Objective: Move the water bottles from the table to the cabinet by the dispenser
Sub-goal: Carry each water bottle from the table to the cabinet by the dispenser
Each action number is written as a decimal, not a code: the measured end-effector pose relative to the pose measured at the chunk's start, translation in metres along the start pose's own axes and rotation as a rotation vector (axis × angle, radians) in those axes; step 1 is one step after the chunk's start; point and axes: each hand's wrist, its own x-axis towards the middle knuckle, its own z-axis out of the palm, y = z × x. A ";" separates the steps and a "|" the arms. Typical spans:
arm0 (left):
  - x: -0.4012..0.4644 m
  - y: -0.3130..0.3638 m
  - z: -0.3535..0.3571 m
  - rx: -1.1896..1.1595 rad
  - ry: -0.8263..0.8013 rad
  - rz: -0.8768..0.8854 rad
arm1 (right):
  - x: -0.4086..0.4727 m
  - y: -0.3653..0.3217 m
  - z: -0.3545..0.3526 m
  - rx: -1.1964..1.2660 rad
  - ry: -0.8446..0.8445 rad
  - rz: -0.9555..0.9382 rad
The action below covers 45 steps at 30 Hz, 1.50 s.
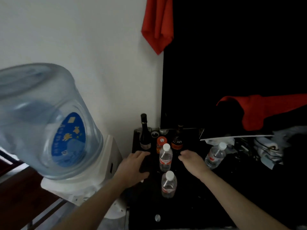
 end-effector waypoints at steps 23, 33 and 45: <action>-0.220 0.020 -0.084 0.237 0.331 -0.135 | -0.217 -0.094 0.068 -0.823 0.201 -0.492; -0.325 0.018 -0.100 0.225 0.407 -0.343 | -0.297 -0.115 0.100 -0.914 0.118 -0.657; -0.523 0.015 -0.046 0.085 0.498 -0.899 | -0.399 -0.121 0.215 -0.983 -0.228 -1.093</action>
